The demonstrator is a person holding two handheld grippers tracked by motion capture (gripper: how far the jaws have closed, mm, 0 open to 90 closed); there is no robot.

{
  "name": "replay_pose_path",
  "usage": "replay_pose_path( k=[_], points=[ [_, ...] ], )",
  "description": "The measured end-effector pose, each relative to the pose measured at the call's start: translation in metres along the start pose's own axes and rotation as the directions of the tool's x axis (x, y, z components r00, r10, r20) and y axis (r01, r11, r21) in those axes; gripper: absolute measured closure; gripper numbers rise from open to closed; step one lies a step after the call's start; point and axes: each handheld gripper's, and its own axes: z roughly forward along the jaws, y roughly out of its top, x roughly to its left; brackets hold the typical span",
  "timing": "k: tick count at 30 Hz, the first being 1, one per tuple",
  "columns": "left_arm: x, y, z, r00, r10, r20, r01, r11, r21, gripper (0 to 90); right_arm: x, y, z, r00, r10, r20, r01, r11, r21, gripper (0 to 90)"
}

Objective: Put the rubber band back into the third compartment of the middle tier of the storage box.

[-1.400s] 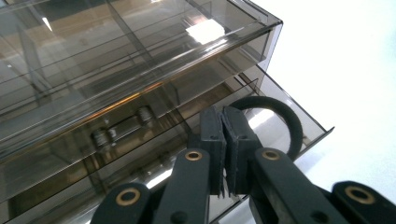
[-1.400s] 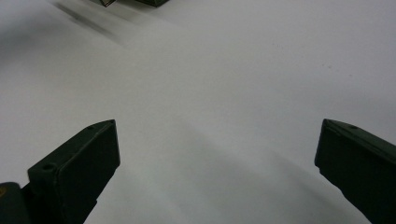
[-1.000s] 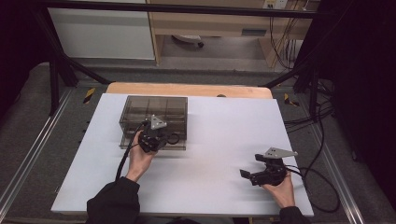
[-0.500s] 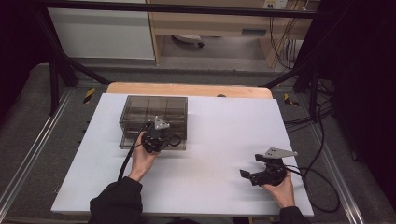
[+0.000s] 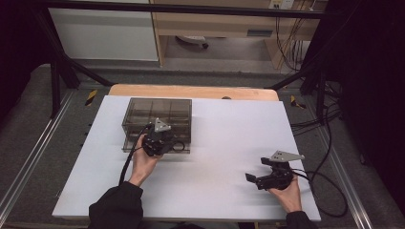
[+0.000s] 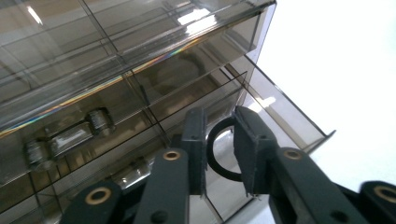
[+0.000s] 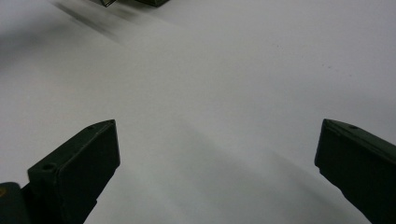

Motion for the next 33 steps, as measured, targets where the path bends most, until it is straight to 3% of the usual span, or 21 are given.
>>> replay_pose_path(
  k=[7,16,28,30,32,33],
  points=[
    [0.002,-0.002,-0.013,0.9994,0.013,0.032,-0.013,0.9998,-0.012,58.2,0.0,0.0,0.0,1.0,0.003,-0.001,-0.003,1.0,0.0,0.6],
    [0.008,-0.011,-0.029,0.999,0.03,0.033,-0.029,0.999,-0.033,41.0,0.0,0.0,-0.001,1.0,0.006,0.0,-0.006,1.0,0.0,0.6],
    [0.017,-0.028,-0.042,0.9982,0.034,0.049,-0.031,0.9982,-0.05,26.1,0.0,0.0,-0.001,1.0,0.01,-0.001,-0.01,1.0,-0.001,0.6],
    [0.02,-0.031,-0.044,0.9971,0.047,0.06,-0.044,0.9972,-0.061,24.0,0.0,0.0,-0.001,1.0,0.01,-0.001,-0.01,1.0,-0.001,0.6],
    [0.022,-0.034,-0.045,0.9934,0.086,0.075,-0.08,0.9934,-0.082,21.9,0.0,0.0,-0.001,1.0,0.009,-0.002,-0.009,1.0,-0.003,0.6],
    [0.022,-0.037,-0.047,0.9958,0.07,0.059,-0.066,0.9952,-0.072,20.5,0.0,0.0,-0.001,1.0,0.008,-0.002,-0.008,1.0,-0.002,0.6]
  ],
)
